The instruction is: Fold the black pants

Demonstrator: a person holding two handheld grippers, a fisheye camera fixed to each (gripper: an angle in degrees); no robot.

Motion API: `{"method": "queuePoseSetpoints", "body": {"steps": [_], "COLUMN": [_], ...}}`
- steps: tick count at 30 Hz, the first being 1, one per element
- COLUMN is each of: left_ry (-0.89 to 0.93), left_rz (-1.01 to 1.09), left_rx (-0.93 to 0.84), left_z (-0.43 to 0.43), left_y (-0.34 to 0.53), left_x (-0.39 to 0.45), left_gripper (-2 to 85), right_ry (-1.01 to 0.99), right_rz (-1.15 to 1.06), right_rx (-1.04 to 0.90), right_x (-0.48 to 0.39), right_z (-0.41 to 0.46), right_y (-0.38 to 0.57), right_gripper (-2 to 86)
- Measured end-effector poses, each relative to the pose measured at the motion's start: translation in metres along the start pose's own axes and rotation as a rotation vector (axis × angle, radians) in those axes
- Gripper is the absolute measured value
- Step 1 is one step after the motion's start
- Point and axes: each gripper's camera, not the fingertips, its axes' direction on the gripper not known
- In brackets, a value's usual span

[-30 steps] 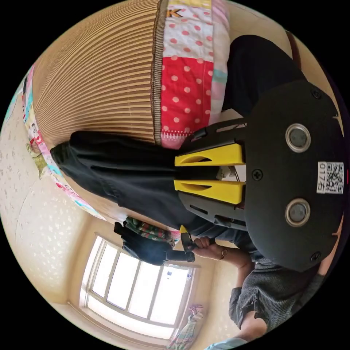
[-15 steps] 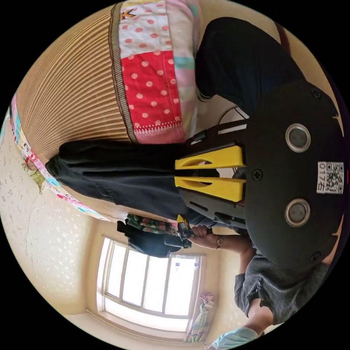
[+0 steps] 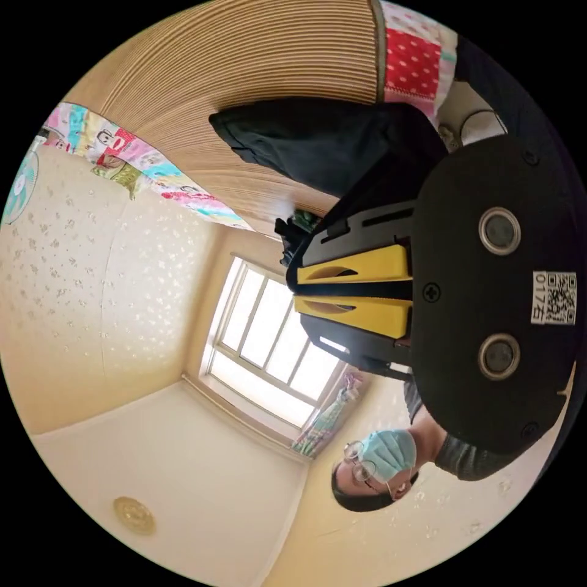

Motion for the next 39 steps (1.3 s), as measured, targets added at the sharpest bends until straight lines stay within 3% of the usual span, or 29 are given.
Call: {"method": "queuePoseSetpoints", "body": {"steps": [2, 4, 6, 9, 11, 15, 17, 24, 29, 31, 36, 39], "left_ry": [-0.147, -0.360, -0.511, -0.651, -0.700, -0.596, -0.580, -0.353, -0.174, -0.211, -0.182, -0.241], "left_rz": [0.046, 0.040, 0.024, -0.040, -0.121, -0.310, -0.288, -0.284, -0.325, -0.311, -0.299, -0.241], "left_rx": [0.157, 0.249, 0.177, 0.069, 0.020, -0.142, -0.157, -0.322, -0.377, -0.367, -0.383, -0.414], "left_z": [-0.013, -0.022, -0.017, -0.004, 0.001, 0.021, 0.024, 0.049, 0.074, 0.074, 0.059, 0.052], "left_y": [-0.033, -0.050, -0.062, -0.047, -0.033, -0.002, 0.012, 0.064, 0.094, 0.100, 0.092, 0.087], "left_x": [-0.007, -0.010, -0.023, -0.064, -0.103, -0.200, -0.207, -0.203, -0.207, -0.202, -0.199, -0.190], "left_gripper": [6.2, 8.4, 14.3, 16.5, 17.4, 14.3, 9.2, 1.5, 1.0, 1.1, 1.6, 2.5], "right_ry": [0.185, 0.207, 0.251, 0.399, 0.585, 0.665, 0.631, 0.755, 0.602, 0.537, 0.109, -0.002], "right_rz": [0.017, 0.017, -0.009, -0.063, -0.025, 0.073, 0.125, 0.218, 0.409, 0.430, 0.389, 0.375], "right_rx": [0.089, 0.147, 0.105, 0.088, 0.031, -0.056, -0.140, 0.022, 0.179, 0.123, -0.005, -0.102], "right_x": [0.025, 0.037, 0.037, 0.033, 0.053, 0.101, 0.120, 0.074, 0.090, 0.106, 0.150, 0.159], "right_z": [0.012, 0.015, 0.022, 0.026, 0.027, 0.026, 0.027, -0.037, -0.094, -0.094, -0.059, -0.023], "right_y": [-0.060, -0.085, -0.094, -0.070, -0.044, -0.003, 0.022, 0.106, 0.146, 0.146, 0.129, 0.113], "right_gripper": [8.6, 15.0, 18.3, 18.4, 18.0, 15.8, 13.8, 16.8, 19.3, 19.9, 18.7, 11.1]}}
